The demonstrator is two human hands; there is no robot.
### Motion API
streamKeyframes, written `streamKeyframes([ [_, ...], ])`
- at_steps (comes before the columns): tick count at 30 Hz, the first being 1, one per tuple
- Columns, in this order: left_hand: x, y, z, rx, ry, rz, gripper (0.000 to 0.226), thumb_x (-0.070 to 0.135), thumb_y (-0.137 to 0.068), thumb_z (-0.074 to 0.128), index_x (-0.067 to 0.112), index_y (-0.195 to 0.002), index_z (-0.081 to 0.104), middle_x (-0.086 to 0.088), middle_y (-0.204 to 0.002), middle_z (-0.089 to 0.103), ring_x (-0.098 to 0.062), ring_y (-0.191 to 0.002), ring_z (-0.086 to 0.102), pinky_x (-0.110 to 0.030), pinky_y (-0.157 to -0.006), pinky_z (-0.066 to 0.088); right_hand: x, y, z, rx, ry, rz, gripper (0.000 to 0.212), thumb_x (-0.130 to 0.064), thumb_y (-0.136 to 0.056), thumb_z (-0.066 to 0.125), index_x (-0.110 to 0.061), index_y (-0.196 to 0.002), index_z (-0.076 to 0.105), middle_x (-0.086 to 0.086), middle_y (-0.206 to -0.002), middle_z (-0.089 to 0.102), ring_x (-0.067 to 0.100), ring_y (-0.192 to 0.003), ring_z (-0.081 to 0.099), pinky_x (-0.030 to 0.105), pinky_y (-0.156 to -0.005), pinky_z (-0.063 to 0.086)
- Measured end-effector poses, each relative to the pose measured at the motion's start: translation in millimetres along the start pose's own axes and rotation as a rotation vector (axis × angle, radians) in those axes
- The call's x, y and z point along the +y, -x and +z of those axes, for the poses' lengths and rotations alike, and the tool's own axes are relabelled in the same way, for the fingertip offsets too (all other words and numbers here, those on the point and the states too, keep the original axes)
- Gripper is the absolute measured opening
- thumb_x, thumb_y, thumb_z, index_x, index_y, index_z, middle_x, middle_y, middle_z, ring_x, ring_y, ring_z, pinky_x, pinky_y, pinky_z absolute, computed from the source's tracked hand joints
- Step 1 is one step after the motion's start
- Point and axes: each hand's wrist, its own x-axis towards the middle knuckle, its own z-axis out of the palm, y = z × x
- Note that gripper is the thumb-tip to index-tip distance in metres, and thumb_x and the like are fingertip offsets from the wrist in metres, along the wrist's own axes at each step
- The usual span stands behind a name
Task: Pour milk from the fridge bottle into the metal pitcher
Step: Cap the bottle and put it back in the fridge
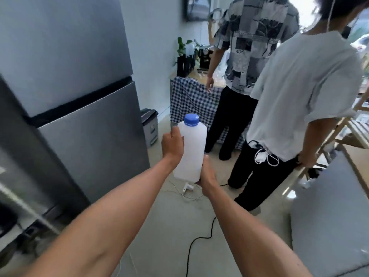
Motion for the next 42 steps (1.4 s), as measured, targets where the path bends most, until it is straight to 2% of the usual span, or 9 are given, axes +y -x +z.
streamKeyframes([
  [2, 1, -10, -29, 0.084, -0.003, -0.010, 0.052, 0.022, -0.101, 0.037, 0.023, -0.049, 0.038, 0.008, -0.041, 0.041, -0.011, -0.042, 0.036, -0.026, -0.050, 0.028, -4, 2, 33, -0.062, 0.063, 0.015, 0.065, -0.074, -0.086, 0.041, -0.021, -0.107, 0.071, 0.008, -0.107, 0.076, 0.027, -0.089, 0.074, 0.041, -0.066, 0.063],
  [5, 1, -22, -68, 0.176, 0.001, -0.026, 0.046, 0.020, -0.100, 0.037, 0.019, -0.054, 0.034, 0.009, -0.039, 0.038, -0.006, -0.037, 0.034, -0.020, -0.044, 0.028, -15, 22, 75, -0.140, 0.108, 0.031, 0.059, -0.065, -0.096, 0.038, -0.017, -0.111, 0.071, 0.008, -0.103, 0.073, 0.028, -0.092, 0.072, 0.044, -0.074, 0.062],
  [8, -6, -36, -104, 0.306, 0.005, -0.070, 0.046, 0.028, -0.088, 0.037, 0.025, -0.042, 0.031, 0.010, -0.044, 0.031, -0.017, -0.047, 0.025, -0.030, -0.054, 0.022, -9, 14, 115, -0.253, 0.147, 0.049, 0.056, -0.060, -0.103, 0.037, -0.016, -0.118, 0.066, 0.004, -0.104, 0.070, 0.023, -0.092, 0.070, 0.041, -0.078, 0.062],
  [13, -16, -52, -156, 0.509, -0.024, -0.126, 0.053, 0.027, -0.091, 0.037, 0.023, -0.038, 0.032, 0.009, -0.045, 0.031, -0.019, -0.051, 0.025, -0.033, -0.056, 0.024, -2, 4, 177, -0.435, 0.238, 0.090, 0.064, -0.068, -0.098, 0.038, -0.015, -0.119, 0.067, 0.007, -0.112, 0.072, 0.026, -0.096, 0.072, 0.040, -0.076, 0.062],
  [17, -14, -57, -188, 0.661, 0.002, -0.126, 0.044, 0.028, -0.090, 0.037, 0.024, -0.047, 0.027, 0.005, -0.048, 0.030, -0.019, -0.052, 0.024, -0.031, -0.054, 0.021, 4, -6, 222, -0.555, 0.322, 0.095, 0.075, -0.076, -0.087, 0.039, -0.016, -0.118, 0.070, 0.005, -0.110, 0.075, 0.025, -0.095, 0.074, 0.047, -0.088, 0.062],
  [23, -10, -54, -221, 0.865, 0.053, -0.101, 0.054, 0.034, -0.092, 0.044, 0.026, -0.042, 0.027, 0.006, -0.048, 0.029, -0.018, -0.050, 0.024, -0.029, -0.051, 0.021, -1, 5, 266, -0.733, 0.446, 0.079, 0.051, -0.053, -0.102, 0.040, -0.013, -0.112, 0.071, 0.005, -0.098, 0.076, 0.022, -0.083, 0.073, 0.030, -0.062, 0.056],
  [30, -4, -46, -249, 1.026, 0.067, -0.066, 0.054, 0.039, -0.089, 0.050, 0.027, -0.043, 0.025, 0.007, -0.049, 0.027, -0.016, -0.047, 0.024, -0.029, -0.051, 0.020, 9, 12, 304, -0.905, 0.516, 0.048, 0.054, -0.053, -0.098, 0.039, -0.011, -0.102, 0.073, 0.005, -0.095, 0.076, 0.023, -0.076, 0.070, 0.033, -0.067, 0.057],
  [34, 0, -45, -266, 1.098, 0.065, -0.082, 0.052, 0.040, -0.088, 0.051, 0.025, -0.045, 0.027, 0.008, -0.049, 0.032, -0.016, -0.047, 0.028, -0.029, -0.051, 0.024, 12, 19, 317, -0.957, 0.539, 0.033, 0.053, -0.052, -0.098, 0.040, -0.011, -0.104, 0.073, 0.006, -0.100, 0.078, 0.026, -0.092, 0.075, 0.039, -0.085, 0.060],
  [42, 7, -45, -297, 1.109, 0.052, -0.070, 0.049, 0.039, -0.088, 0.051, 0.025, -0.048, 0.028, 0.007, -0.049, 0.035, -0.017, -0.048, 0.031, -0.030, -0.054, 0.026, 4, 29, 347, -0.931, 0.597, -0.141, 0.057, -0.054, -0.099, 0.035, -0.001, -0.083, 0.051, 0.005, -0.078, 0.059, 0.023, -0.070, 0.055, 0.037, -0.072, 0.052],
])
